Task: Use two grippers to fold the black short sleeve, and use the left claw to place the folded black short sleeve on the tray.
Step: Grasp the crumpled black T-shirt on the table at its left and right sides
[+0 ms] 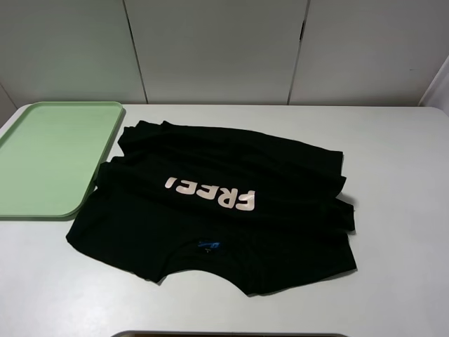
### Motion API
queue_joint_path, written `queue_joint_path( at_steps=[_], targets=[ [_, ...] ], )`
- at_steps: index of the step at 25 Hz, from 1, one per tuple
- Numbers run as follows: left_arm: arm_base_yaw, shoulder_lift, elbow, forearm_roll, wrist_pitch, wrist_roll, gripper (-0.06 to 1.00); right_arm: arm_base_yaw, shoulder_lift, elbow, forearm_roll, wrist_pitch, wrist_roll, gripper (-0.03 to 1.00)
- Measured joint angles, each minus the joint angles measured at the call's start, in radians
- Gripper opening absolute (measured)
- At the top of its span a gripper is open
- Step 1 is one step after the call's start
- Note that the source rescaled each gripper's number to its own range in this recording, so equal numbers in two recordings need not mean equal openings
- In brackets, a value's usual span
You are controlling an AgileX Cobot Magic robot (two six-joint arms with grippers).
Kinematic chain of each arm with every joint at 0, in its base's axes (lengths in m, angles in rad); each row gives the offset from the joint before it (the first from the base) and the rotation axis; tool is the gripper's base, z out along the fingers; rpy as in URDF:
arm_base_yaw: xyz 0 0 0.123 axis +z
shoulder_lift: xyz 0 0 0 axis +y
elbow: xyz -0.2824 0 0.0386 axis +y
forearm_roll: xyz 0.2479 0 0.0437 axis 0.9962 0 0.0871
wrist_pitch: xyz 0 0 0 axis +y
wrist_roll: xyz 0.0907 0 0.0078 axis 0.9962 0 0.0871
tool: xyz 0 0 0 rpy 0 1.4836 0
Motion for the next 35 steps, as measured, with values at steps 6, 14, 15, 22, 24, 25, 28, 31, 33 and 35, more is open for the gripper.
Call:
queue_joint_path(
  at_steps=[6,14,15,22,24,25,28,31,33,35],
  targets=[
    [0.0,0.0,0.0,-0.001,0.0,0.0,0.98,0.0,0.0,0.0,0.0,0.0,0.0,1.0],
    [0.0,0.0,0.0,-0.001,0.0,0.0,0.98,0.0,0.0,0.0,0.0,0.0,0.0,1.0],
    [0.0,0.0,0.0,-0.001,0.0,0.001,0.98,0.0,0.0,0.0,0.0,0.0,0.0,1.0],
    [0.0,0.0,0.0,-0.001,0.0,0.001,0.98,0.0,0.0,0.0,0.001,-0.027,0.0,1.0],
    [0.0,0.0,0.0,-0.001,0.0,0.001,0.98,0.0,0.0,0.0,0.001,-0.04,0.0,1.0],
    [0.0,0.0,0.0,-0.001,0.0,0.001,0.98,0.0,0.0,0.0,0.001,-0.048,0.0,1.0],
    [0.0,0.0,0.0,0.004,0.0,0.001,0.98,0.0,0.0,0.0,0.001,-0.066,0.0,1.0],
    [0.0,0.0,0.0,0.028,-0.001,0.001,0.98,0.0,0.0,0.0,0.001,-0.07,0.0,1.0],
    [0.0,0.0,0.0,0.036,-0.001,0.002,0.98,0.0,0.0,0.0,0.001,-0.066,0.0,1.0],
    [0.0,0.0,0.0,0.043,-0.001,0.002,0.98,0.0,0.0,0.0,0.002,-0.062,0.0,1.0]
  ],
)
